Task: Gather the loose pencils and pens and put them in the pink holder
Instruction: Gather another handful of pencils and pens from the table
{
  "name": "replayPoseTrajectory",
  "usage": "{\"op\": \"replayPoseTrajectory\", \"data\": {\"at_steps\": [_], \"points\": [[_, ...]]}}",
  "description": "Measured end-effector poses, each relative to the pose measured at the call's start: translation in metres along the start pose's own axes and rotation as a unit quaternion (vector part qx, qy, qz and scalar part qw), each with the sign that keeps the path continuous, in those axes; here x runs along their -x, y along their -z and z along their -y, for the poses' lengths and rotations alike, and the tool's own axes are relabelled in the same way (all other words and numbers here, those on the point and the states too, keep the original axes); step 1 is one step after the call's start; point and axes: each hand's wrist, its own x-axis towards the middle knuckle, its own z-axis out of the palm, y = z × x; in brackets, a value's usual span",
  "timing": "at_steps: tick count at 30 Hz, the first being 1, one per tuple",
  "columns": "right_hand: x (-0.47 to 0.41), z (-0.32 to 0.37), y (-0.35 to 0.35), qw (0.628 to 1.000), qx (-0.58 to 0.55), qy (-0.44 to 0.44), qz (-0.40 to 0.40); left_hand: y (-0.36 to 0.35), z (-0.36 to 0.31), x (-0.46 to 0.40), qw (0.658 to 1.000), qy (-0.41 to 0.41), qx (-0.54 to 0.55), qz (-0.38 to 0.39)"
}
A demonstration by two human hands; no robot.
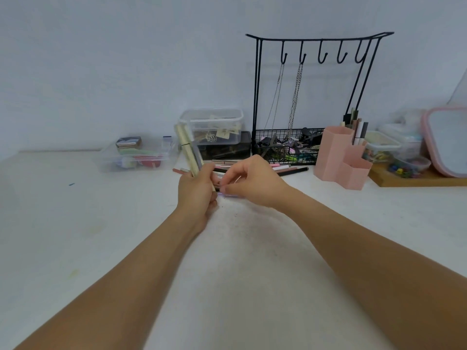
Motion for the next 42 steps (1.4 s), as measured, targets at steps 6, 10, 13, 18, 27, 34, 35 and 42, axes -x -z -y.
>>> {"op": "replayPoseTrajectory", "data": {"at_steps": [6, 10, 13, 18, 27, 34, 35, 42], "points": [[0.003, -0.015, -0.01, 0.962, 0.269, 0.052, 0.009, 0.013, -0.008, -0.011, 0.993, -0.024, -0.027, -0.116], [0.003, -0.016, -0.008, 0.957, 0.289, 0.022, 0.003, 0.018, -0.004, -0.014, 0.992, -0.017, -0.033, -0.121], [-0.001, -0.019, 0.001, 0.957, 0.288, 0.002, 0.01, 0.019, -0.003, -0.016, 0.992, 0.007, -0.053, -0.111], [-0.004, -0.024, 0.015, 0.96, 0.278, -0.028, 0.018, 0.015, -0.006, -0.011, 0.996, 0.047, -0.039, -0.062], [-0.006, -0.001, 0.04, 0.992, 0.08, -0.089, -0.03, 0.013, -0.002, -0.009, 0.998, 0.044, 0.006, 0.039], [0.0, 0.022, 0.014, 0.967, -0.235, -0.086, 0.043, 0.007, -0.006, 0.002, 0.992, 0.04, 0.036, 0.115], [0.0, 0.022, 0.009, 0.969, -0.232, -0.076, 0.033, 0.007, -0.006, 0.003, 0.991, 0.037, 0.032, 0.124], [0.005, 0.019, -0.016, 0.98, -0.19, -0.038, -0.035, 0.007, 0.0, -0.003, 0.989, 0.031, 0.003, 0.148]]}}
